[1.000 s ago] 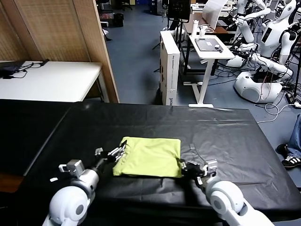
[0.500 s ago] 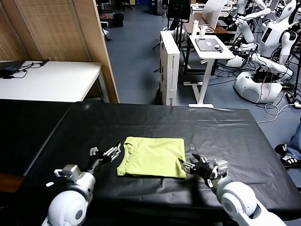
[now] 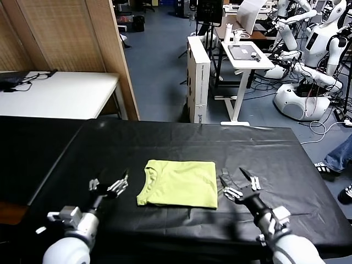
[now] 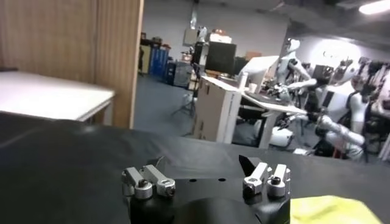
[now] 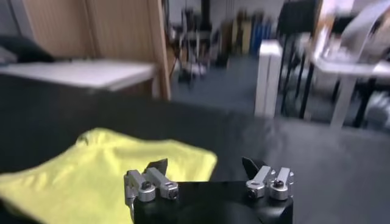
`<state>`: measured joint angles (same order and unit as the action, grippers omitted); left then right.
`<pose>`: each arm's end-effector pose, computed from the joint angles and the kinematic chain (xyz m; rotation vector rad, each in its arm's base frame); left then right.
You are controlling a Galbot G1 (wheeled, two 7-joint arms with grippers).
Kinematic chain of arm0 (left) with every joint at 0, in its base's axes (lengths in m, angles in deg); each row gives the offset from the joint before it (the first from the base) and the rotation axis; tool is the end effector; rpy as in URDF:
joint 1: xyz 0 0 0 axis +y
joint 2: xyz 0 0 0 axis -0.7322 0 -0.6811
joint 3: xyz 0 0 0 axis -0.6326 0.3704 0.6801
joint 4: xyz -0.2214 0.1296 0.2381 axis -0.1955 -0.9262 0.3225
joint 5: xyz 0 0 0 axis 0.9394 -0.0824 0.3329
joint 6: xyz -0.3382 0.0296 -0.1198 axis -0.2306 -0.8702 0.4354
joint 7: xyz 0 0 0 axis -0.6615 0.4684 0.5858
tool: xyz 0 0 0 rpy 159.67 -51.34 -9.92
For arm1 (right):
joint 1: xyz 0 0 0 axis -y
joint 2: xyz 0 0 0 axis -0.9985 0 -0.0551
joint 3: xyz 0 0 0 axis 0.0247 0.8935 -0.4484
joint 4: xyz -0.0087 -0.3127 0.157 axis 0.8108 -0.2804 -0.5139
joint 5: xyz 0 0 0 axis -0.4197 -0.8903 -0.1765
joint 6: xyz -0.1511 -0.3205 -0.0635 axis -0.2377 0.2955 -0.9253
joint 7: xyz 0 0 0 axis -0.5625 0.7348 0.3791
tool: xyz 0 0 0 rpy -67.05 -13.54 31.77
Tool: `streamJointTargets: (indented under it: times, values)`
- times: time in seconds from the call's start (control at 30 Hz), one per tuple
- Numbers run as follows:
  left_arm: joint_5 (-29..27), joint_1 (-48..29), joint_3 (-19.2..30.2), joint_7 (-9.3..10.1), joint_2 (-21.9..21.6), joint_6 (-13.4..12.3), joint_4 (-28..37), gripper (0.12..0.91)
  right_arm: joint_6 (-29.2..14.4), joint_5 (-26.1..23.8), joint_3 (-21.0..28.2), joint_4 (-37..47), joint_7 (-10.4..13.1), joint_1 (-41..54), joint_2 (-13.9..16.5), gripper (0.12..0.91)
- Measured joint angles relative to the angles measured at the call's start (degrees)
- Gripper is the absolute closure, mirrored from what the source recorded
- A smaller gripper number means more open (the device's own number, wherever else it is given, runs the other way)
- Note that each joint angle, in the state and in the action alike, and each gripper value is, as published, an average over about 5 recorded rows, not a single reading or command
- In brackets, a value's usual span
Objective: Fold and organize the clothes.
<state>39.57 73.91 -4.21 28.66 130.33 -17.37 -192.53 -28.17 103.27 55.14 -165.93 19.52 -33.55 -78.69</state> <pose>0.1866 0.0641 -0.2551 -0.1369 -2.9511 0.1578 0.1927 -0.0806 -0.2701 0.4770 -3.0185 0.1691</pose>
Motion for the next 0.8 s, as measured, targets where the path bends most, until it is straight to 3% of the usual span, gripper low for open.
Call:
streamJointTargets:
  times: [0.17,0.43,0.6,0.8]
  values:
    - [-2.22,6.4,-3.1,-2.08,0.22,-1.64,-2.2,0.123,-8.55,-6.56,-4.1,-1.38,0.96,-7.96,-1.97,0.118]
    - [-6.84,18.53,-7.61,-4.47,1.87,-4.68,-6.5,0.123,-17.27,-13.48,-5.23,-4.66,6.6,-21.35,-7.41,0.118]
    - [-8.02,24.53,-9.42,-5.07,2.98,-5.53,-7.98,0.123,-18.0,-13.64,-5.91,-6.82,9.29,-28.79,-10.54,0.118]
    - [-7.95,26.64,-9.98,-5.08,2.96,-5.27,-8.34,0.123,-16.45,-11.69,-7.65,-8.41,9.32,-32.61,-12.34,0.118]
